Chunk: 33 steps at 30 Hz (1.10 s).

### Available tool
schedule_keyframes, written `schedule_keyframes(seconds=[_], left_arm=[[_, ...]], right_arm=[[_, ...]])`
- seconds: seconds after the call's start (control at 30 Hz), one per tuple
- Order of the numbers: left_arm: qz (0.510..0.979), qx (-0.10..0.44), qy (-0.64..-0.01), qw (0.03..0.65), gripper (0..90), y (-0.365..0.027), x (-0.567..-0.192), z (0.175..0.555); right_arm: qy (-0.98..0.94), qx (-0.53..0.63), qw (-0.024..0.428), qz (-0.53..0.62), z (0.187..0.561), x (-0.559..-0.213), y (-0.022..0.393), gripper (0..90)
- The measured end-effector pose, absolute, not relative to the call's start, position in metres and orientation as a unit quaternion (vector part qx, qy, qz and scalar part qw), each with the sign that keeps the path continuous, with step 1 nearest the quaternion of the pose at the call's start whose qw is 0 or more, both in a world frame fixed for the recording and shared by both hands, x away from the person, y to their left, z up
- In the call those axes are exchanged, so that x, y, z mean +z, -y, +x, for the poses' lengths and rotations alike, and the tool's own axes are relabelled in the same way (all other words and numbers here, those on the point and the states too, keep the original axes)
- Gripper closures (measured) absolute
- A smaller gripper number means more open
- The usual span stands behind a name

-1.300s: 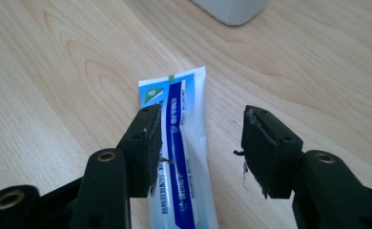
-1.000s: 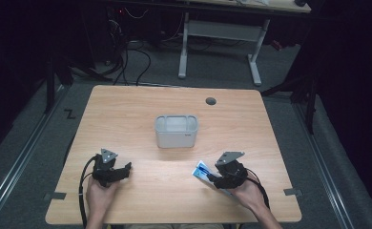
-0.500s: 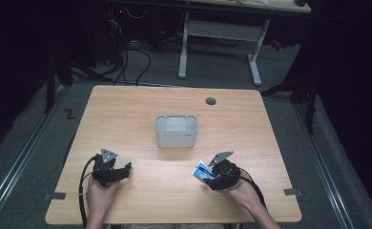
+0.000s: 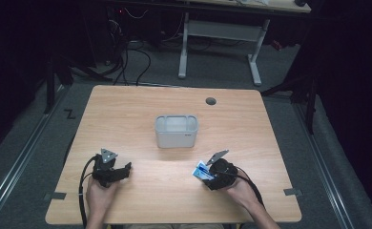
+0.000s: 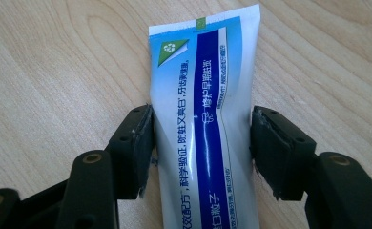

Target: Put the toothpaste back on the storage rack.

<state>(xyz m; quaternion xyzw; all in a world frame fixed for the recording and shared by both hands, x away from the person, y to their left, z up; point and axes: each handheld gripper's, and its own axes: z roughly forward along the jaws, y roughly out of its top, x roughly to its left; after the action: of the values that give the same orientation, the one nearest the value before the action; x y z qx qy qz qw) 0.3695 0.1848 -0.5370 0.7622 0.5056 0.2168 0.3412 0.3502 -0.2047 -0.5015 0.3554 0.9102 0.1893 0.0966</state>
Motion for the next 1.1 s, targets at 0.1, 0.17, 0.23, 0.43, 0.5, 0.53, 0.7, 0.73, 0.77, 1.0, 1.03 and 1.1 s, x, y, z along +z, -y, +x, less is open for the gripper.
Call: schedule_keyframes(seconds=[0.1, 0.17, 0.23, 0.43, 0.5, 0.53, 0.7, 0.73, 0.77, 1.0, 1.03, 1.1], left_arm=[[0.762, 0.217, -0.506, 0.341, 23.9, -0.185, -0.537, 0.370], [0.762, 0.217, -0.506, 0.341, 24.0, -0.185, -0.537, 0.370], [0.762, 0.217, -0.505, 0.341, 24.0, -0.185, -0.537, 0.370], [0.762, 0.217, -0.505, 0.341, 24.0, -0.185, -0.537, 0.370], [0.762, 0.217, -0.506, 0.341, 24.0, -0.185, -0.537, 0.370], [0.762, 0.217, -0.505, 0.341, 24.0, -0.185, -0.537, 0.370], [0.762, 0.217, -0.506, 0.341, 24.0, -0.185, -0.537, 0.369], [0.762, 0.216, -0.506, 0.341, 23.9, -0.185, -0.537, 0.369], [0.762, 0.217, -0.506, 0.341, 23.9, -0.185, -0.537, 0.369], [0.762, 0.216, -0.506, 0.341, 24.0, -0.185, -0.537, 0.369], [0.763, 0.216, -0.506, 0.341, 23.9, -0.185, -0.537, 0.369], [0.762, 0.216, -0.506, 0.341, 23.9, -0.185, -0.537, 0.369]], right_arm=[[-0.909, 0.189, 0.088, 0.361, 0.352, -0.502, 0.206, 41.4], [-0.908, 0.188, 0.086, 0.365, 0.353, -0.501, 0.206, 41.9], [-0.907, 0.185, 0.085, 0.369, 0.354, -0.501, 0.206, 42.6], [-0.908, 0.180, 0.089, 0.368, 0.355, -0.500, 0.206, 46.1], [-0.910, 0.177, 0.091, 0.365, 0.355, -0.499, 0.205, 48.1], [-0.911, 0.171, 0.095, 0.362, 0.354, -0.499, 0.204, 52.0], [-0.911, 0.167, 0.095, 0.365, 0.356, -0.495, 0.207, 61.2], [-0.911, 0.169, 0.093, 0.365, 0.357, -0.495, 0.208, 62.5], [-0.910, 0.172, 0.092, 0.365, 0.357, -0.494, 0.209, 64.1], [-0.907, 0.179, 0.091, 0.369, 0.357, -0.489, 0.212, 69.7], [-0.907, 0.181, 0.090, 0.369, 0.357, -0.488, 0.213, 70.0], [-0.906, 0.185, 0.085, 0.372, 0.358, -0.487, 0.215, 70.5]])
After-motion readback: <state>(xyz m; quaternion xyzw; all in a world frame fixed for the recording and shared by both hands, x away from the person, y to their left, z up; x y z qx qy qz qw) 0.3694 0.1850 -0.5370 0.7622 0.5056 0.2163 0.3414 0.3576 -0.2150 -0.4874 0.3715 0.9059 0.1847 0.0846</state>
